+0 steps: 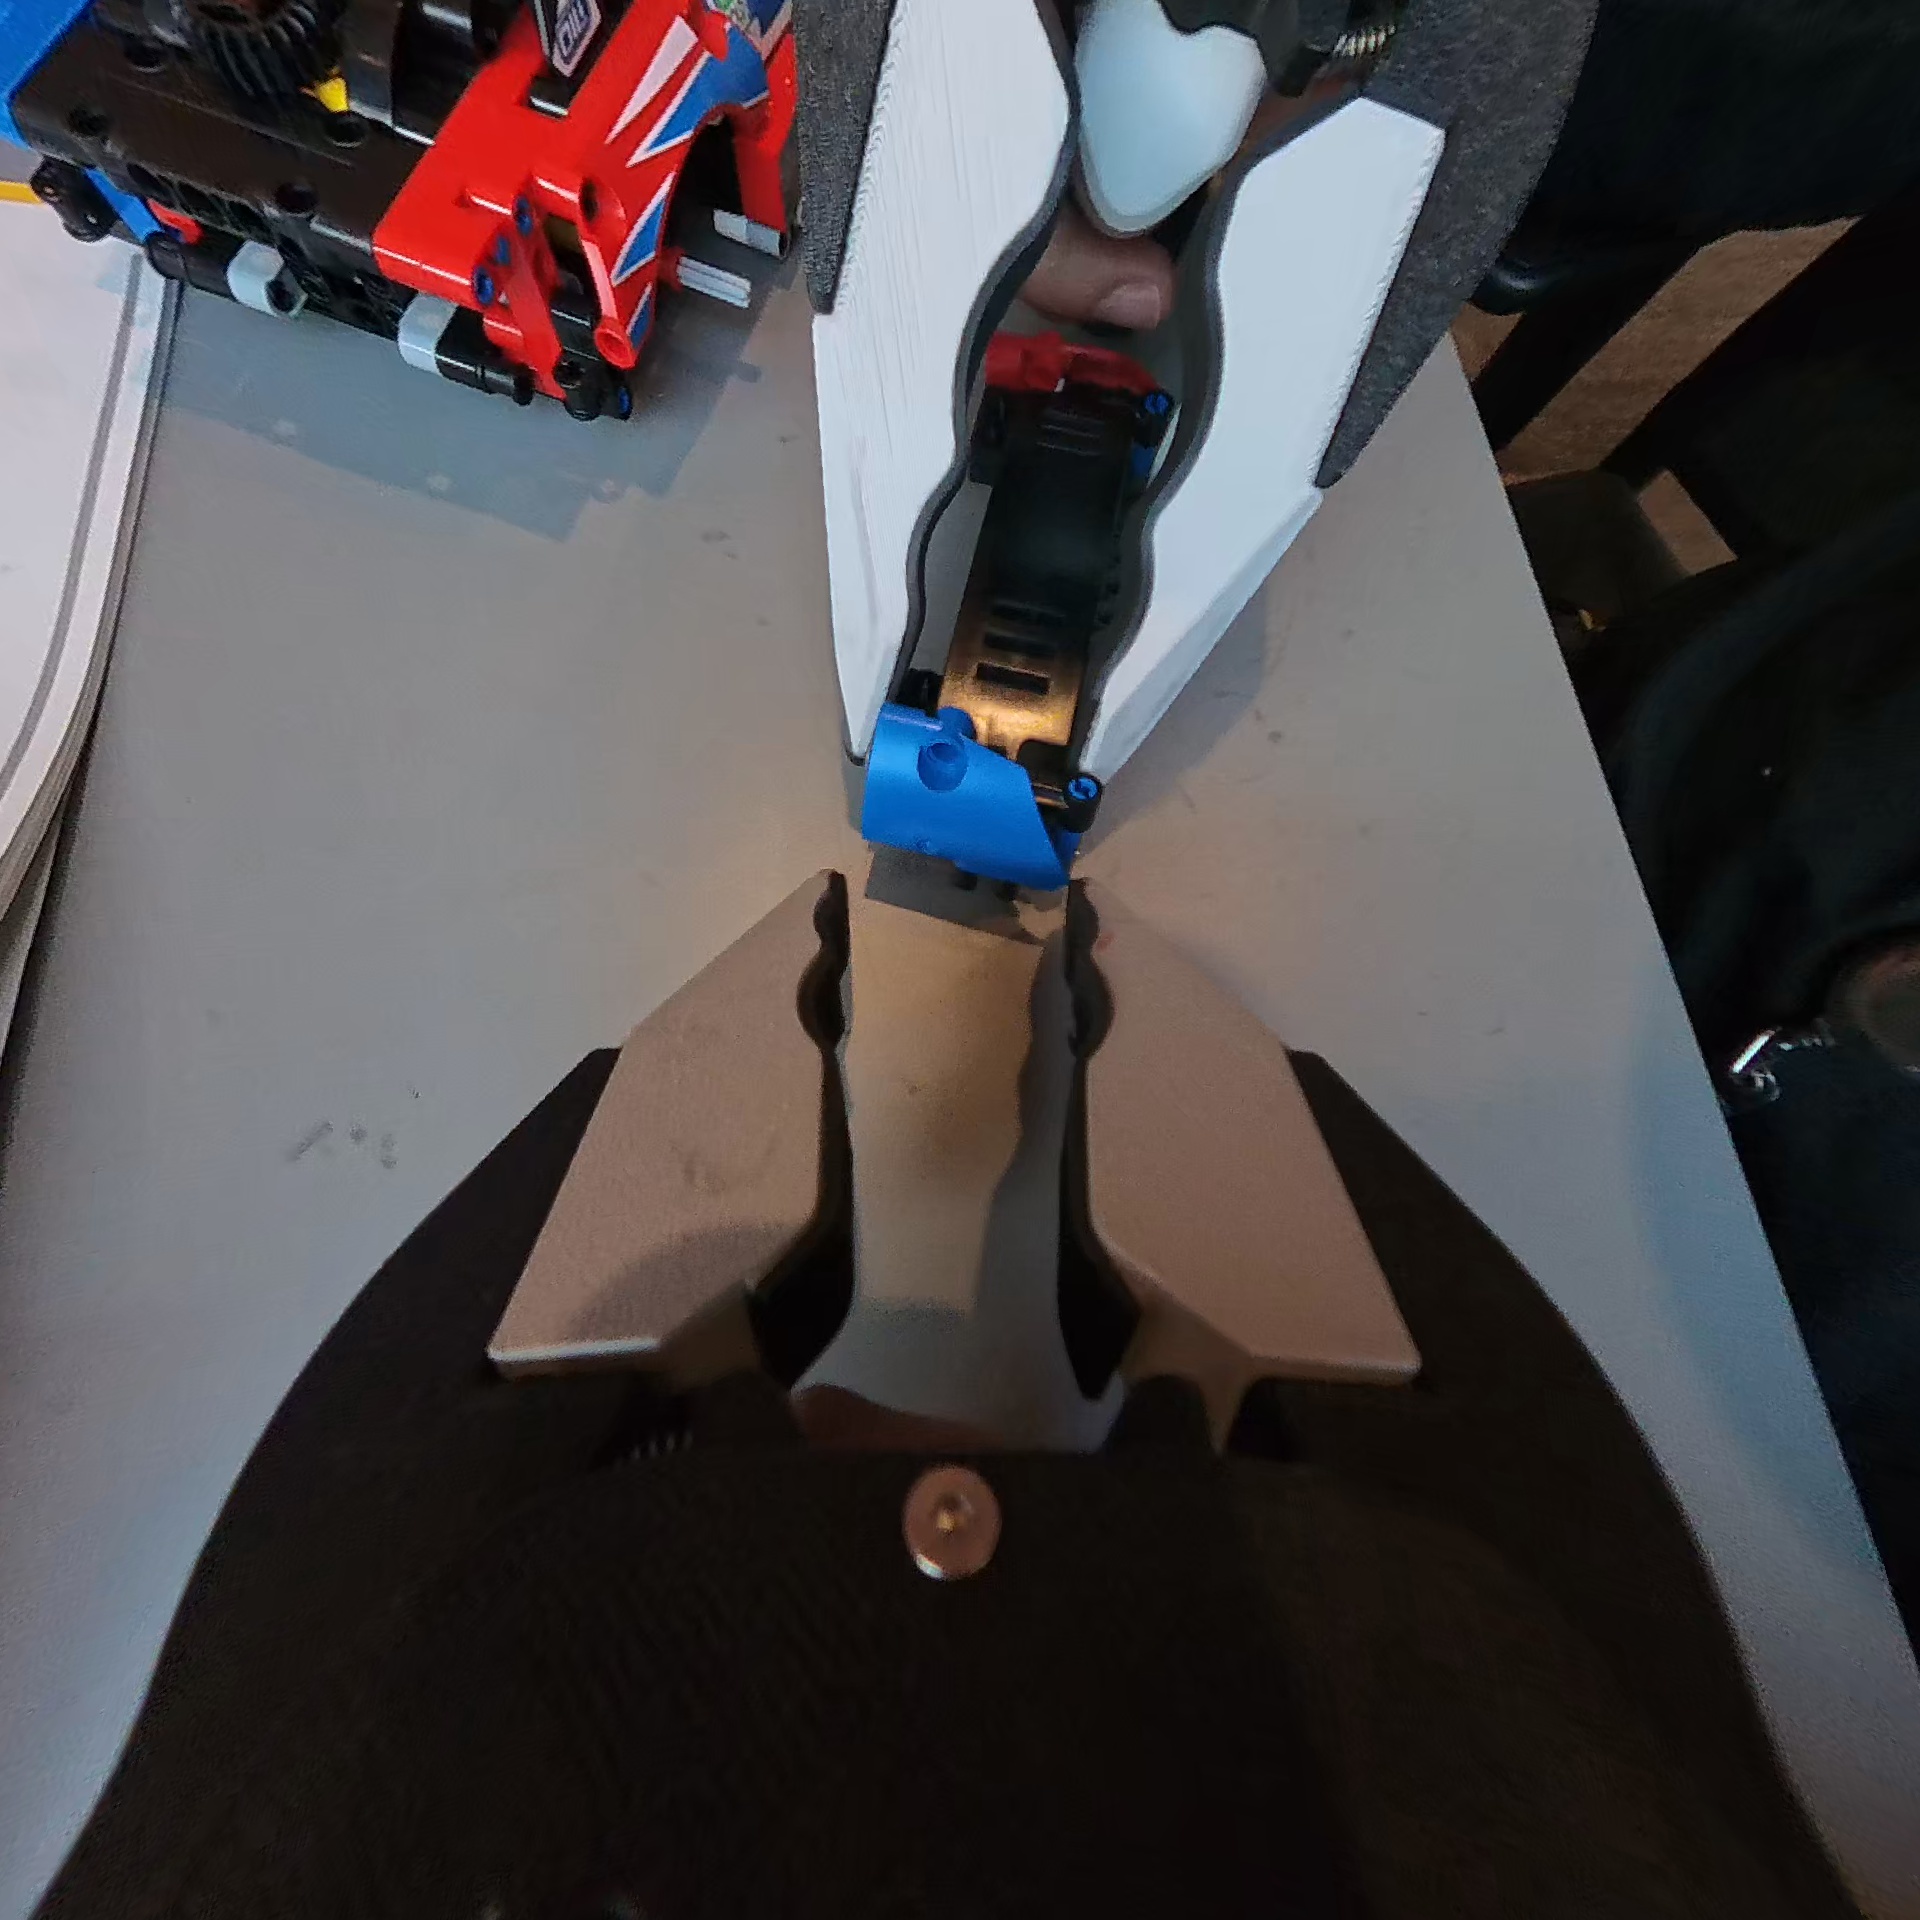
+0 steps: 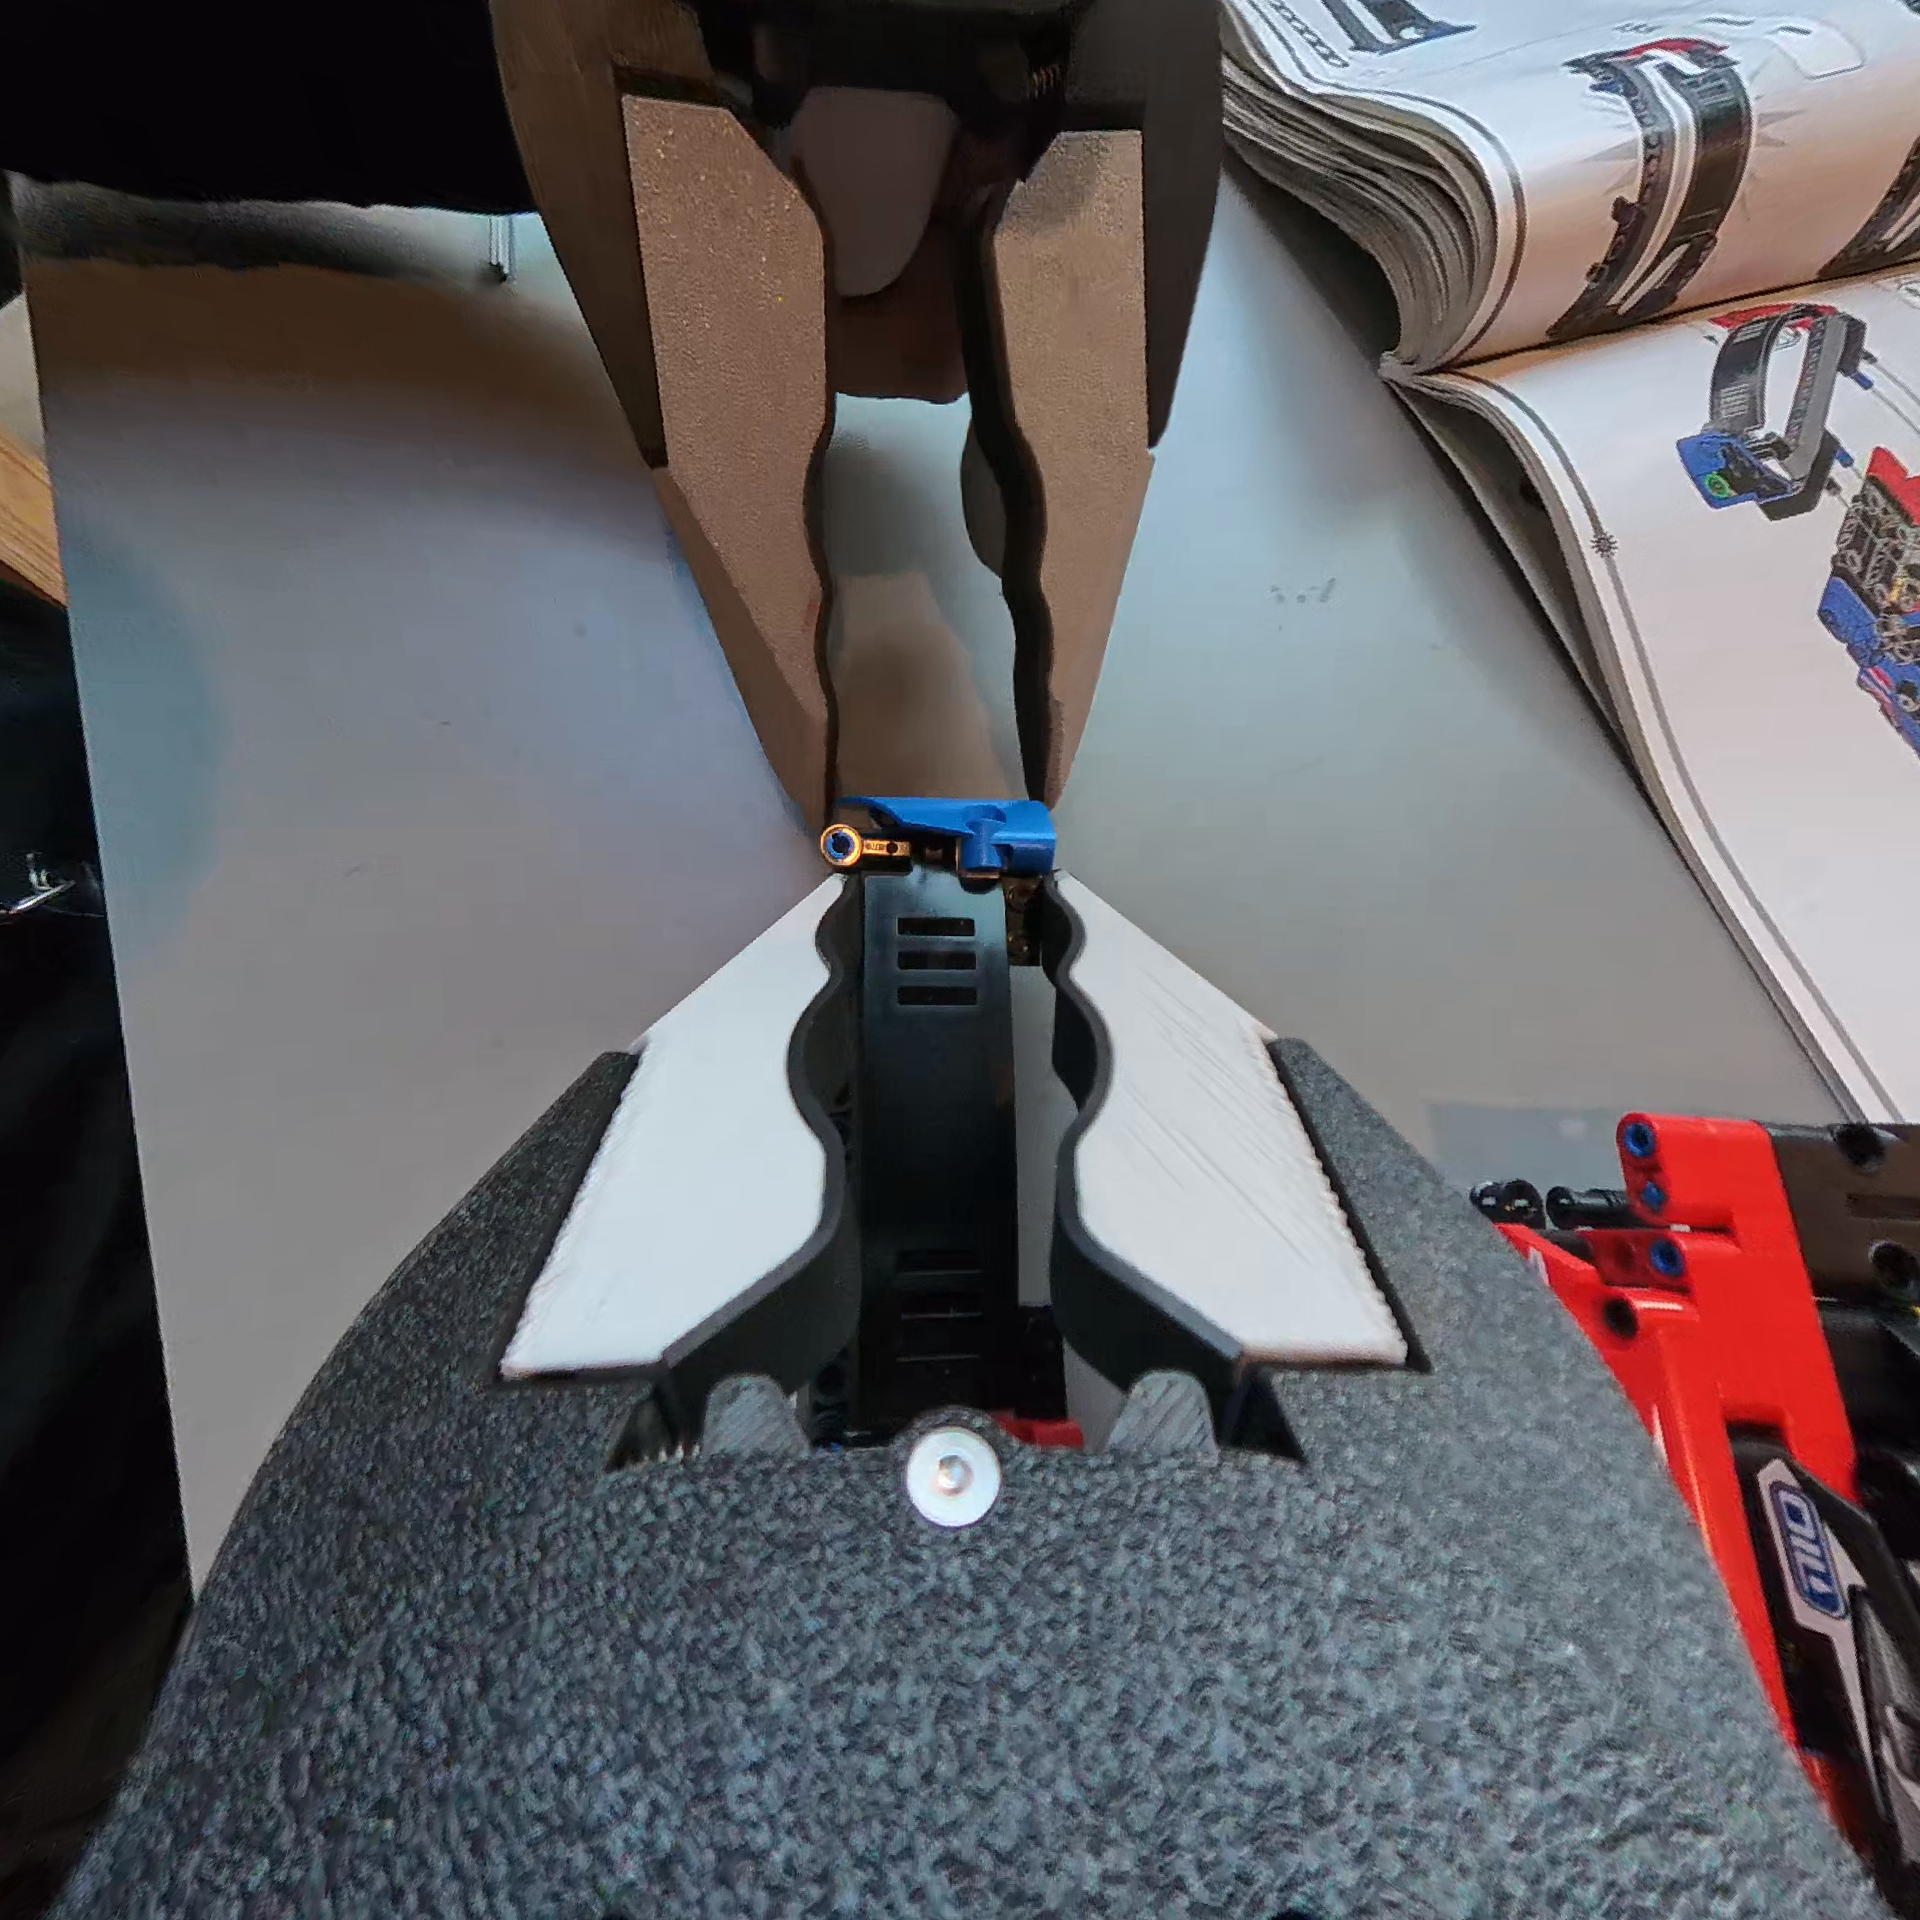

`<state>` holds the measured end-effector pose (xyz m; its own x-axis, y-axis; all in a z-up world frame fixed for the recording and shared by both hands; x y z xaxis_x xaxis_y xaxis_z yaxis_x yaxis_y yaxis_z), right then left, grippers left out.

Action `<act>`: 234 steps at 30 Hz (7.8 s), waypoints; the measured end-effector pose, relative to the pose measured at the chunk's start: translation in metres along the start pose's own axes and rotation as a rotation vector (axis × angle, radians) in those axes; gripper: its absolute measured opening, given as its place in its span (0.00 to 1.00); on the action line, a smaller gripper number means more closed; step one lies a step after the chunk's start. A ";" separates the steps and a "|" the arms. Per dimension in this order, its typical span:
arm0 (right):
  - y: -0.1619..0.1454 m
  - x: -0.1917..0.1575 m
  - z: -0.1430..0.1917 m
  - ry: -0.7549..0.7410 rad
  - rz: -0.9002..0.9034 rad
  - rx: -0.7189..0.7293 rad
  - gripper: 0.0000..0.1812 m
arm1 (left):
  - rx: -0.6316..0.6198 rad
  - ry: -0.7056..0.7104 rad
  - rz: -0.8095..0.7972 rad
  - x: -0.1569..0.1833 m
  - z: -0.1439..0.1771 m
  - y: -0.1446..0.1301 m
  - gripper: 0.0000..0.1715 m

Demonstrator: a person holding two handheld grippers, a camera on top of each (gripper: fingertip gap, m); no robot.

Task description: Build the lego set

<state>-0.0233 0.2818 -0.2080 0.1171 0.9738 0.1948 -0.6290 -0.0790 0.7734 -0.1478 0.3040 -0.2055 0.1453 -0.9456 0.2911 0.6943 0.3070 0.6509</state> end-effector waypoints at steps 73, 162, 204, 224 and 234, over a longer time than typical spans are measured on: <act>-0.006 -0.050 0.023 -0.277 0.252 -0.034 0.15 | 0.300 0.394 0.033 0.007 -0.004 0.006 0.30; -0.007 -0.047 0.017 -0.375 0.802 -0.398 0.11 | 0.110 0.517 -0.331 0.019 -0.008 -0.012 0.02; -0.014 -0.057 0.037 -0.382 0.556 -0.220 0.14 | -0.129 0.243 0.163 0.040 -0.033 0.021 0.04; 0.005 -0.018 0.032 -0.129 0.515 -0.160 0.05 | -0.092 0.293 -0.161 0.030 0.027 0.009 0.36; 0.012 -0.013 0.038 0.165 0.581 -0.116 0.05 | -0.011 0.268 -0.405 0.042 0.013 0.002 0.18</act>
<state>-0.0027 0.2600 -0.1783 -0.3845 0.7994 0.4617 -0.6349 -0.5920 0.4964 -0.1498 0.2665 -0.1826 0.0377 -0.9837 -0.1761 0.7400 -0.0910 0.6664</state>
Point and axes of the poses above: each gripper's, where its closed fingertips meet, z back along the fingers, y out of its top, x = y × z across the jaws, the point moved 8 cm from there along z, back along the fingers, and after that the axes turned 13 degrees about z, right-handed, at the moved point
